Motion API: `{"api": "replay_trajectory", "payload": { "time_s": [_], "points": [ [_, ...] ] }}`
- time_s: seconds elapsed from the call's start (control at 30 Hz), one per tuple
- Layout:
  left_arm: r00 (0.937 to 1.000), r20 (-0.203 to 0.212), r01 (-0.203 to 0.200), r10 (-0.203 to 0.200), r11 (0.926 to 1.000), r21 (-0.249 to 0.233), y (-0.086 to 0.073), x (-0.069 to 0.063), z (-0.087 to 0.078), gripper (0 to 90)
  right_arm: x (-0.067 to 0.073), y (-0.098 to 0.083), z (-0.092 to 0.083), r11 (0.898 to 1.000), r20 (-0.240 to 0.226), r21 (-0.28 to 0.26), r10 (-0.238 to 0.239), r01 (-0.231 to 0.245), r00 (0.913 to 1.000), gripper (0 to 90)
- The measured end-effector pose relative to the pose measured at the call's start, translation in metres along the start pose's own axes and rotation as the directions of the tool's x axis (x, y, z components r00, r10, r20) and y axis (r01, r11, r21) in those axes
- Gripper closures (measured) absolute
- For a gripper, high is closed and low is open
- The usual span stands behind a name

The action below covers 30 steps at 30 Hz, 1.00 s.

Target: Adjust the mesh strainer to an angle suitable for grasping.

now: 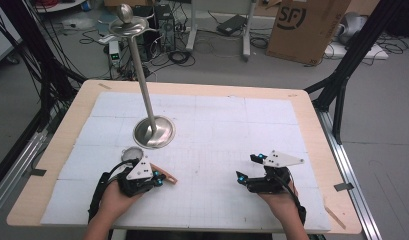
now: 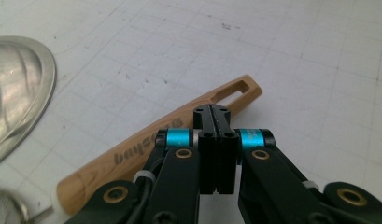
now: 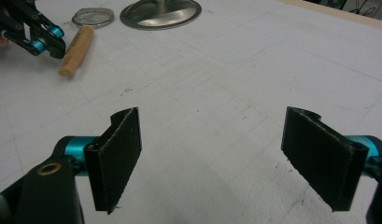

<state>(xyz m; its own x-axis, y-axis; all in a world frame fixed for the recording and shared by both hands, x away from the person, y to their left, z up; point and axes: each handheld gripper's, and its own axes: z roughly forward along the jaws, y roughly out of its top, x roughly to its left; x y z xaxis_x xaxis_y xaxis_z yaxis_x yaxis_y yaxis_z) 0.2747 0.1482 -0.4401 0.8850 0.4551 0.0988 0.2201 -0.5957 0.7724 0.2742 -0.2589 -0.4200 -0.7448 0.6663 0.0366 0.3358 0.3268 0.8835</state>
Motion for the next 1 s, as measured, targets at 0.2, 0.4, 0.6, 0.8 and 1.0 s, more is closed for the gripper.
{"api": "replay_trajectory", "payload": {
  "time_s": [0.2,0.4,0.6,0.8,1.0],
  "points": [
    [0.9996,-0.027,-0.003,0.003,0.9998,0.020,0.012,0.002,0.016,89.6,0.000,0.000,-0.001,1.000,-0.001,0.003,0.010,-0.010,0.9999,19.2],
    [0.9987,-0.050,0.004,-0.003,0.9996,0.027,0.018,0.006,0.022,89.6,-0.002,-0.001,0.000,1.000,0.002,0.003,0.012,-0.012,0.9999,19.2],
    [0.9960,-0.084,0.030,-0.028,0.9994,0.018,0.022,0.012,0.025,89.6,-0.001,-0.001,0.001,1.000,0.000,0.012,0.018,-0.018,0.9998,19.2],
    [0.9909,-0.120,0.064,-0.061,0.9977,0.021,0.022,0.019,0.028,89.6,-0.001,-0.001,0.002,1.000,0.002,0.013,0.016,-0.016,0.9999,19.2],
    [0.9883,-0.133,0.078,-0.075,0.9968,0.015,0.022,0.021,0.027,89.6,-0.001,-0.002,0.003,1.000,0.001,0.018,0.016,-0.016,0.9999,19.2]
  ]
}}
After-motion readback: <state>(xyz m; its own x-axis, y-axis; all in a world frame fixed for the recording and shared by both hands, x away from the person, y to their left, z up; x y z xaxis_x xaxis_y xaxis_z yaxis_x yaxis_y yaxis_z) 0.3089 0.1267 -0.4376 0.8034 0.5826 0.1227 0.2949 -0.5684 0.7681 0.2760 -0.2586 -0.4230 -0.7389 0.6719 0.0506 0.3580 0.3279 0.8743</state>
